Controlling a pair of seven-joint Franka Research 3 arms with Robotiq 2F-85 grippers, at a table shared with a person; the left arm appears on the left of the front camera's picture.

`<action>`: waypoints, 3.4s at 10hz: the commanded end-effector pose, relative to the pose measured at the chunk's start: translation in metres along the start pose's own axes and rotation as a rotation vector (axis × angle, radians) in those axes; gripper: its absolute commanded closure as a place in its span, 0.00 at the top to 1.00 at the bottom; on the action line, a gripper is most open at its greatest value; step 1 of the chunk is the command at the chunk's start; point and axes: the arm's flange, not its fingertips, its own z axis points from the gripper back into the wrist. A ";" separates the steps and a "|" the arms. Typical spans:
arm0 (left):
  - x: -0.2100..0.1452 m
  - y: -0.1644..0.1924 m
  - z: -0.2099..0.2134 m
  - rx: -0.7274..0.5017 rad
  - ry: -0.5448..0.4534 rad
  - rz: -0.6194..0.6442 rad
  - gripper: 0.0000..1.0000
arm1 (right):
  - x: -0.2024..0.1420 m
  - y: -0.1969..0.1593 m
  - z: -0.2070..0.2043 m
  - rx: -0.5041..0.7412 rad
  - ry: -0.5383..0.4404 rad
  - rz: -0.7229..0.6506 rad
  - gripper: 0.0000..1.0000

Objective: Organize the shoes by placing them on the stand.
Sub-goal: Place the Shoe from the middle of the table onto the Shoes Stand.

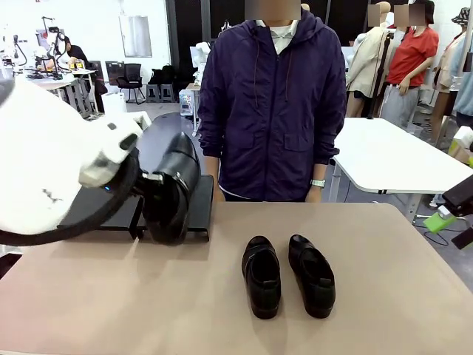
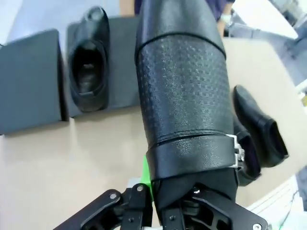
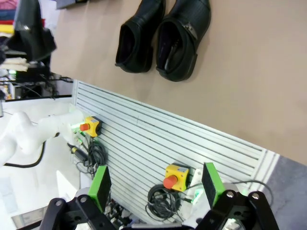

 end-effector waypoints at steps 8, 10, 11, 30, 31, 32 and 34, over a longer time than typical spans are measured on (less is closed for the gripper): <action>0.064 -0.003 -0.021 0.043 0.019 -0.049 0.00 | 0.000 0.001 0.000 0.016 -0.005 -0.004 1.00; 0.111 -0.005 -0.067 0.019 0.033 -0.145 0.00 | 0.000 0.001 0.000 0.016 -0.005 -0.004 1.00; 0.122 -0.004 -0.085 0.023 0.057 -0.152 0.00 | 0.000 0.001 0.000 0.016 -0.005 -0.004 1.00; 0.146 0.029 -0.227 0.208 0.194 0.044 0.64 | 0.000 0.001 0.000 0.016 -0.005 -0.004 1.00; 0.145 0.029 -0.227 0.211 0.187 0.046 1.00 | 0.000 0.001 0.000 0.016 -0.005 -0.004 1.00; 0.145 0.029 -0.226 0.218 0.184 0.045 1.00 | 0.000 0.001 0.000 0.016 -0.005 -0.004 1.00; 0.148 0.025 -0.211 0.213 0.181 0.016 1.00 | 0.000 0.001 0.000 0.016 -0.005 -0.004 1.00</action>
